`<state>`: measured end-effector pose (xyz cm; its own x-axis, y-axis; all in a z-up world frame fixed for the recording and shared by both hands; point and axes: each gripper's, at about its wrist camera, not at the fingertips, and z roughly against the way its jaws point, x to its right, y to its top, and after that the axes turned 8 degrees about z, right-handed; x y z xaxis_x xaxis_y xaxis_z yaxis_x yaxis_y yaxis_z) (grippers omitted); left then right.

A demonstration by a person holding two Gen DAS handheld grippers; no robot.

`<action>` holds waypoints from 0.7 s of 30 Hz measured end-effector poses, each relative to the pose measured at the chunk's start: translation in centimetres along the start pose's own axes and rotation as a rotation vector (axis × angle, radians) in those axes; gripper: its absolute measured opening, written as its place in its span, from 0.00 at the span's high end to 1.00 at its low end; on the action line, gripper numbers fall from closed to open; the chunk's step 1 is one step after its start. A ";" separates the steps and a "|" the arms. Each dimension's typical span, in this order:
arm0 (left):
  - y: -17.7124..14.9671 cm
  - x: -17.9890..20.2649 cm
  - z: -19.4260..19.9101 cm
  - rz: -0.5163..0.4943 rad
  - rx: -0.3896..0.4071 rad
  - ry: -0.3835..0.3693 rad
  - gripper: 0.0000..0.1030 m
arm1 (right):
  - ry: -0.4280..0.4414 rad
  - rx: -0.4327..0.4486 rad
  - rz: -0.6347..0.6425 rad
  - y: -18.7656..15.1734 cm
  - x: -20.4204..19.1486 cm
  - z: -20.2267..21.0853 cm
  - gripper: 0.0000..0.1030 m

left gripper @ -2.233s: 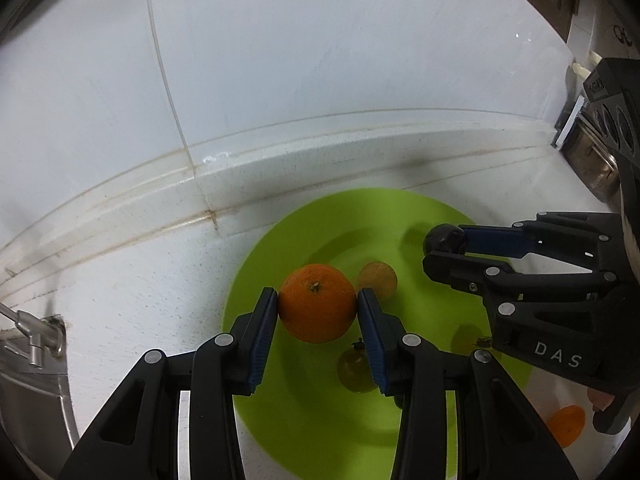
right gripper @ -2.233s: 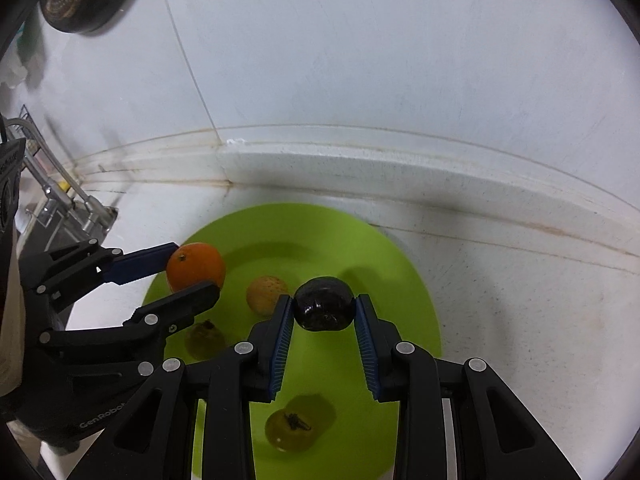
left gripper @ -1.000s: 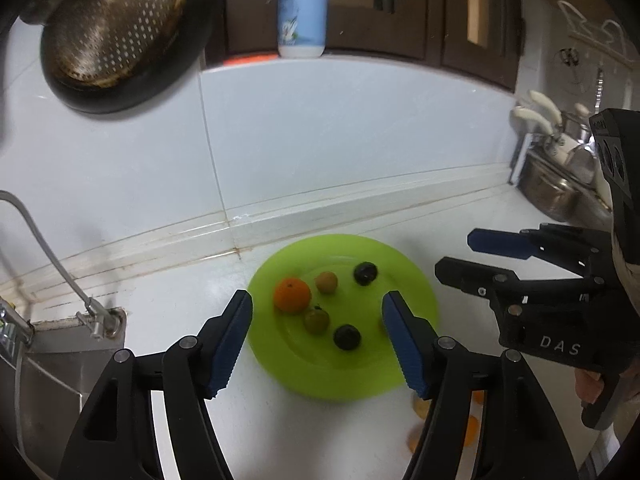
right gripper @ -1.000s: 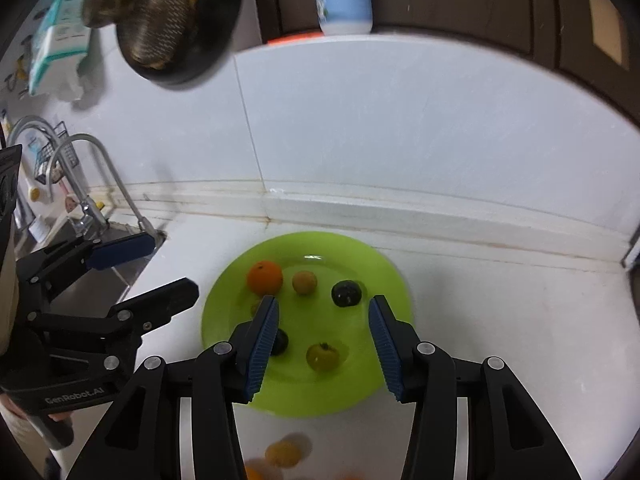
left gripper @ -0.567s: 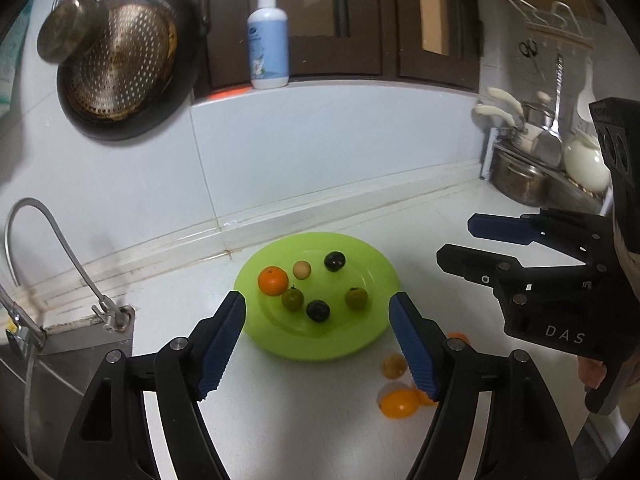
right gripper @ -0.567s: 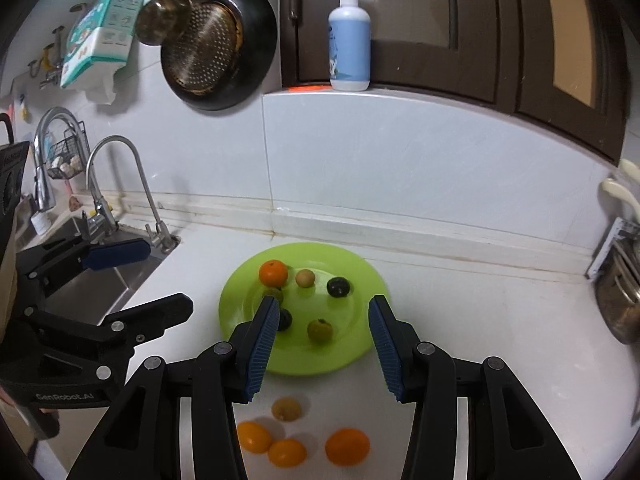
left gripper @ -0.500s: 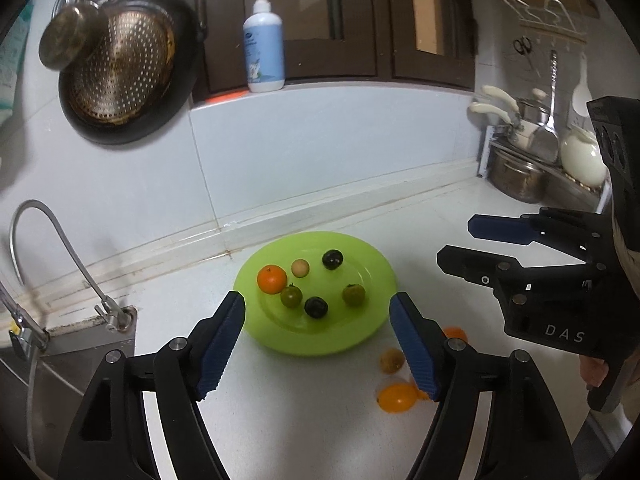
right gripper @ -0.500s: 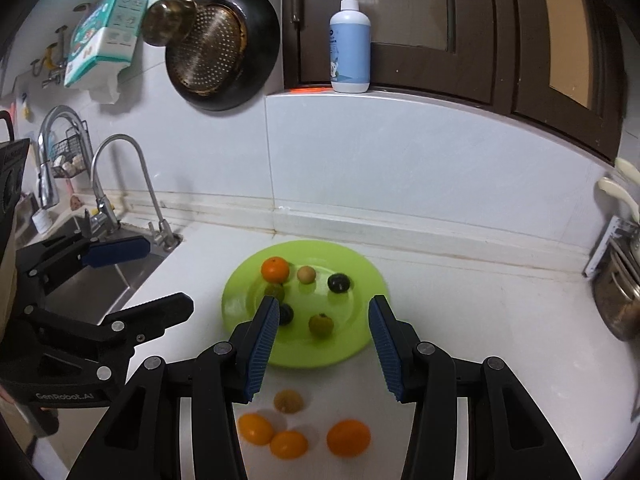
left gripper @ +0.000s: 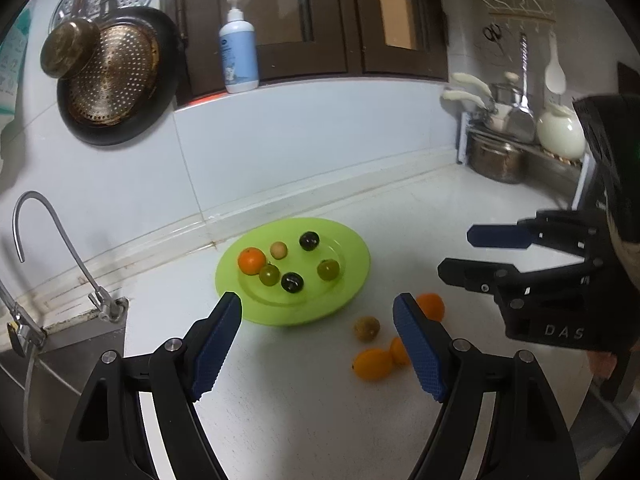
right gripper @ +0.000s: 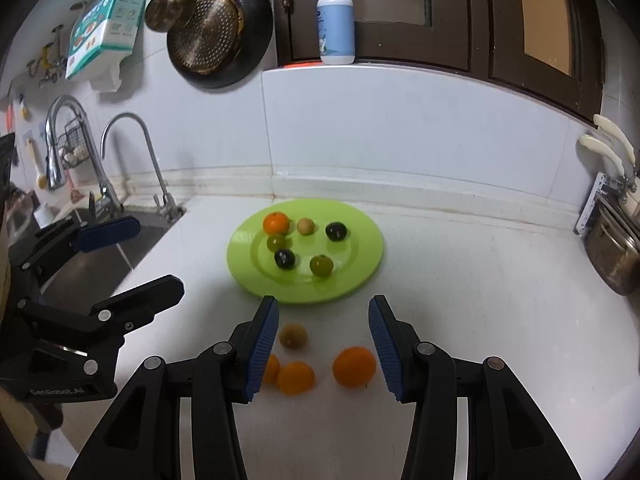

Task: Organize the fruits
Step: 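Withdraw both open tools from the plate toward the remaining fruits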

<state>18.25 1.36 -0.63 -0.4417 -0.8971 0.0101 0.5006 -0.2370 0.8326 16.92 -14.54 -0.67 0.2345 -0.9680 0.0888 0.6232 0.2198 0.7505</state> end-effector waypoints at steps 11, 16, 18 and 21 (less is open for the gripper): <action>-2.7 1.1 -1.5 -0.118 -0.052 -0.082 0.25 | 0.022 -0.050 0.116 -2.1 -1.8 -0.4 0.54; -3.7 1.6 -2.8 -0.174 -0.088 -0.120 0.25 | 0.074 -0.086 0.155 -2.8 -2.3 -1.7 0.54; -4.1 1.7 -3.3 -0.192 -0.099 -0.138 0.25 | 0.107 -0.117 0.168 -3.1 -2.4 -2.5 0.54; -4.5 1.8 -4.3 -0.219 -0.125 -0.154 0.25 | 0.125 -0.147 0.214 -3.7 -2.8 -3.4 0.54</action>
<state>18.42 -0.74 -6.72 -0.6522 -0.7547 -0.0710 0.4641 -0.4716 0.7498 16.54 -12.20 -5.91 0.4569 -0.8772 0.1473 0.6487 0.4419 0.6196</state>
